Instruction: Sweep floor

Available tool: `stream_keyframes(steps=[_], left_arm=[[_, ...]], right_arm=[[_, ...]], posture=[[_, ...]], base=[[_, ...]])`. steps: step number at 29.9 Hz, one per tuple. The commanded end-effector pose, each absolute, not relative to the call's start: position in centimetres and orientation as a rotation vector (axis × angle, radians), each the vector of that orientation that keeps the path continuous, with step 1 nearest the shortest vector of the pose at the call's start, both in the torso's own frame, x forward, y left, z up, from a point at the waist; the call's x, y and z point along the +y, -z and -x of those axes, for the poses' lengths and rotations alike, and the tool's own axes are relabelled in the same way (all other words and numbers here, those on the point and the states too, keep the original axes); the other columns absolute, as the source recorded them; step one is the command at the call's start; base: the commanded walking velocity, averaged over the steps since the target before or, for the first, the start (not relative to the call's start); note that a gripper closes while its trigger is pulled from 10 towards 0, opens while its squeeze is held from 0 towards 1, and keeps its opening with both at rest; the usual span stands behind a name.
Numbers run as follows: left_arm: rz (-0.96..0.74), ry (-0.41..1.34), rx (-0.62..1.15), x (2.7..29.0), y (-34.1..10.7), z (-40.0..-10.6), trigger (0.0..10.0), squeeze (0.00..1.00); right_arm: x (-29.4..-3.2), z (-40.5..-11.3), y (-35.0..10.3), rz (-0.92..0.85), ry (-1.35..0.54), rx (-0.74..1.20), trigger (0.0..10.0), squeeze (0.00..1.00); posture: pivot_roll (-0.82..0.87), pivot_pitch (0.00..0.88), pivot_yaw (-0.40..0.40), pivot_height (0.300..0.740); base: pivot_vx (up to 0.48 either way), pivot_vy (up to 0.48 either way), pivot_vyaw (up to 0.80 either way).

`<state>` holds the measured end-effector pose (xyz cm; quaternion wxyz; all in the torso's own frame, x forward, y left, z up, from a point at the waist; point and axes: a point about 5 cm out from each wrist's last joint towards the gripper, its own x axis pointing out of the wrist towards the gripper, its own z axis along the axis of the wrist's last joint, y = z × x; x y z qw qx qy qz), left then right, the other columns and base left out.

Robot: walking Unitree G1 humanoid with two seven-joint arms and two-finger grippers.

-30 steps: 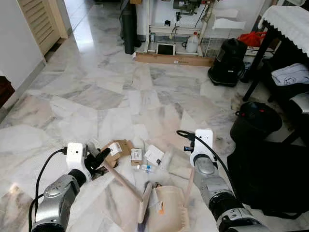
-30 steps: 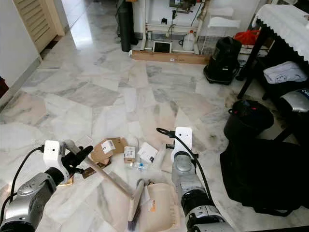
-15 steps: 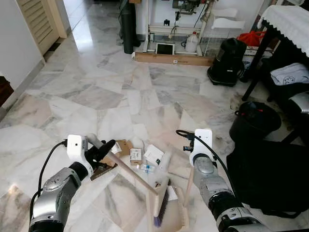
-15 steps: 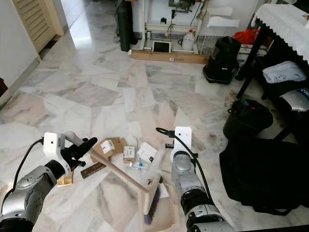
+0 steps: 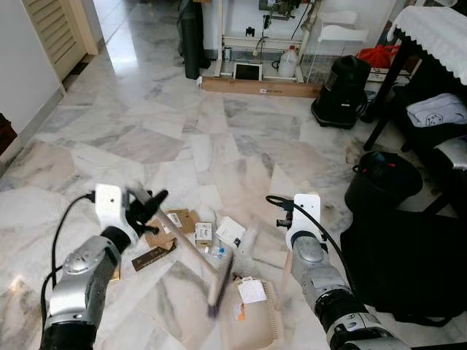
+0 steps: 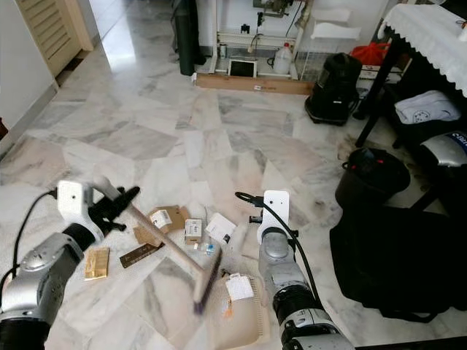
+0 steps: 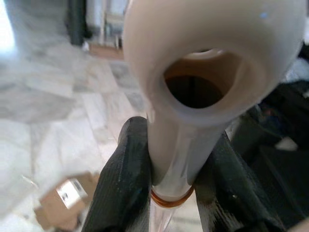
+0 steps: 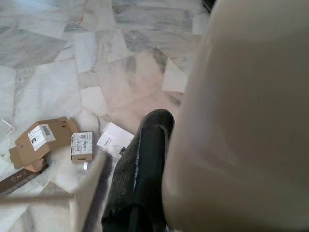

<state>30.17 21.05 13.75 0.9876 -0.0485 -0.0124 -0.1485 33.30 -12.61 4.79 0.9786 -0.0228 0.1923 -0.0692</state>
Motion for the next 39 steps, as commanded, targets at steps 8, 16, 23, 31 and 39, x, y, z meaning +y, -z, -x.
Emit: stream_keyframes(steps=[8,16,23,31,39], left_arm=[[0.059,0.183,-0.184,21.3,-16.3,-30.7,10.0,0.0],[-0.041,0.107,-0.207,21.0,-15.9,-30.8,10.0,0.0],[-0.084,0.127,-0.215,19.8,-15.4,-30.7,10.0,0.0],[-0.14,0.119,-0.215,19.2,-14.4,-30.4,10.0,0.0],[-0.175,0.12,-0.222,18.6,-14.0,-30.4,10.0,0.0]], right_arm=[[-12.2,-32.9,-4.5,-0.012,0.093,0.371,10.0,0.0],[-12.0,-33.3,-6.1,-0.058,0.063,0.247,10.0,0.0],[-12.1,-33.2,-6.7,-0.075,0.05,0.183,10.0,0.0],[-13.0,-33.1,-8.3,-0.101,0.086,0.078,10.0,0.0],[-13.3,-33.1,-8.9,-0.102,0.094,0.049,10.0,0.0]], posture=[[0.03,0.08,-0.063,0.74],[0.03,0.08,-0.063,0.74],[0.02,0.071,-0.061,0.74],[0.01,0.053,-0.057,0.74],[0.01,0.035,-0.06,0.74]], base=[[0.0,0.0,0.0],[0.0,0.0,0.0],[0.0,0.0,0.0],[0.0,0.0,0.0],[0.0,0.0,0.0]])
